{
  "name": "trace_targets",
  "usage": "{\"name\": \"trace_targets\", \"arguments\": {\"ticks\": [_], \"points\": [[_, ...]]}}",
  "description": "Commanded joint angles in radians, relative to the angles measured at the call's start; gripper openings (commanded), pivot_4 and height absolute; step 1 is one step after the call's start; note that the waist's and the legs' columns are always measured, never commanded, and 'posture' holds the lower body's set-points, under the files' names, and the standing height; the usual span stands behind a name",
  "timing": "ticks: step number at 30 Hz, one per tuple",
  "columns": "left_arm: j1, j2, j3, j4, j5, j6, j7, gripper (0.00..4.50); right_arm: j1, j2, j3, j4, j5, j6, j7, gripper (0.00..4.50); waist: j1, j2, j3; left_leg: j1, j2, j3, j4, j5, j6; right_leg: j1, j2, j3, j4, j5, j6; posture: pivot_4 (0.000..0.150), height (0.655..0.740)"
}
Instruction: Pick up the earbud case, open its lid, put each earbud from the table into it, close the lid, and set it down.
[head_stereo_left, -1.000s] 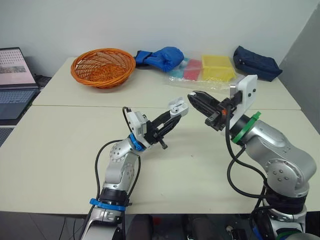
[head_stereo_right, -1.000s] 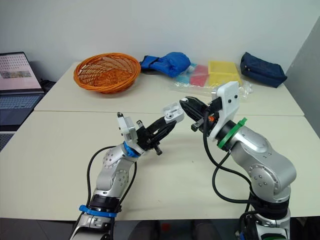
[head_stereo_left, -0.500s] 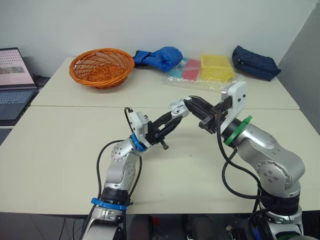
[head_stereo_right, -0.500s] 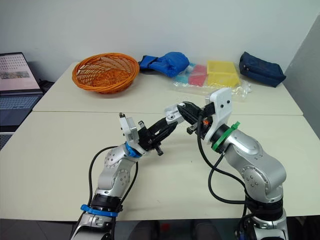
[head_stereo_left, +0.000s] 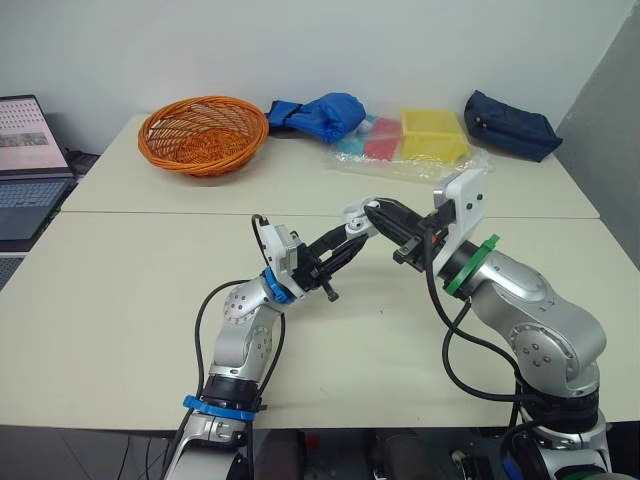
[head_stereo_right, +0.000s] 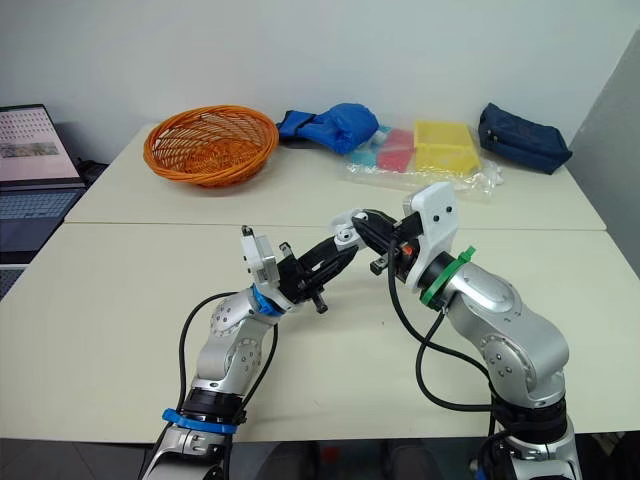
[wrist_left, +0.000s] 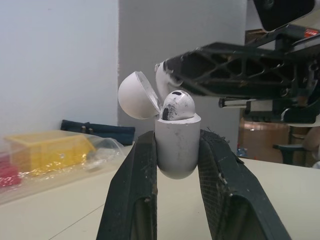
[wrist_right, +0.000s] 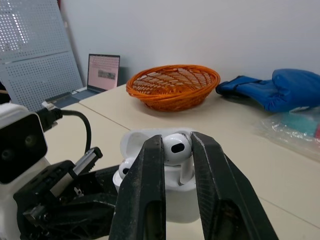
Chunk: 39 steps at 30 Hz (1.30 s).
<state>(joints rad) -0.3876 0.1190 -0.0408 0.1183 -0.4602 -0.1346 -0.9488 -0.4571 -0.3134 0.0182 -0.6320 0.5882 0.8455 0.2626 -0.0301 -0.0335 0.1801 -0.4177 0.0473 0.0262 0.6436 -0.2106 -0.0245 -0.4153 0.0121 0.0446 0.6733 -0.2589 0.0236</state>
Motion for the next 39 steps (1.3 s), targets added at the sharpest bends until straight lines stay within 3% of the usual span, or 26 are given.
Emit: {"name": "trace_targets", "arguments": {"ticks": [1, 9, 15, 21, 28, 35, 39], "points": [[-0.012, -0.006, -0.001, -0.043, -0.013, -0.009, 0.003, 0.76, 0.008, -0.021, -0.004, -0.016, -0.019, -0.031, 0.014, 0.41, 0.0, 0.0, 0.0, 0.0, 0.0, 0.0, 0.0, 0.0, 0.0, 0.0, 0.0, 0.0, 0.0, 0.0, 0.0, 0.15, 0.74], [-0.009, -0.003, -0.002, -0.054, -0.015, -0.005, 0.005, 0.76, 0.017, -0.035, 0.011, 0.009, -0.048, -0.058, 0.03, 0.41, 0.0, 0.0, 0.0, 0.0, 0.0, 0.0, 0.0, 0.0, 0.0, 0.0, 0.0, 0.0, 0.0, 0.0, 0.0, 0.15, 0.74], [-0.009, -0.004, -0.003, -0.057, -0.013, -0.003, 0.008, 0.76, 0.019, -0.027, 0.009, 0.015, -0.056, -0.07, 0.037, 2.27, 0.0, 0.0, 0.0, 0.0, 0.0, 0.0, 0.0, 0.0, 0.0, 0.0, 0.0, 0.0, 0.0, 0.0, 0.0, 0.15, 0.74], [-0.011, -0.004, -0.004, -0.052, -0.013, -0.002, 0.005, 0.76, 0.006, -0.006, -0.026, 0.021, -0.029, -0.076, 0.037, 2.27, 0.0, 0.0, 0.0, 0.0, 0.0, 0.0, 0.0, 0.0, 0.0, 0.0, 0.0, 0.0, 0.0, 0.0, 0.0, 0.15, 0.74], [-0.014, -0.002, -0.004, -0.047, -0.013, -0.001, -0.001, 0.76, -0.06, 0.027, -0.172, -0.026, 0.213, -0.031, 0.036, 2.27, 0.0, 0.0, 0.0, -0.001, 0.0, 0.0, 0.0, 0.0, 0.0, 0.0, 0.0, 0.0, 0.0, 0.0, 0.0, 0.15, 0.74], [-0.031, 0.001, -0.004, -0.009, -0.008, -0.015, -0.022, 0.76, -0.137, -0.163, -0.181, 0.049, 0.206, 0.054, 0.073, 2.27, 0.001, 0.0, 0.0, -0.001, 0.0, 0.0, -0.001, 0.0, 0.0, -0.001, 0.0, -0.001, -0.001, 0.0, 0.0, 0.15, 0.74], [-0.037, 0.013, -0.008, -0.001, -0.013, -0.007, -0.051, 0.76, -0.19, -0.319, -0.156, 0.221, 0.209, 0.071, 0.262, 1.3, 0.0, 0.0, 0.0, -0.003, -0.001, 0.002, -0.001, 0.0, 0.0, -0.003, -0.001, 0.001, -0.001, 0.0, 0.0, 0.15, 0.74]]}}
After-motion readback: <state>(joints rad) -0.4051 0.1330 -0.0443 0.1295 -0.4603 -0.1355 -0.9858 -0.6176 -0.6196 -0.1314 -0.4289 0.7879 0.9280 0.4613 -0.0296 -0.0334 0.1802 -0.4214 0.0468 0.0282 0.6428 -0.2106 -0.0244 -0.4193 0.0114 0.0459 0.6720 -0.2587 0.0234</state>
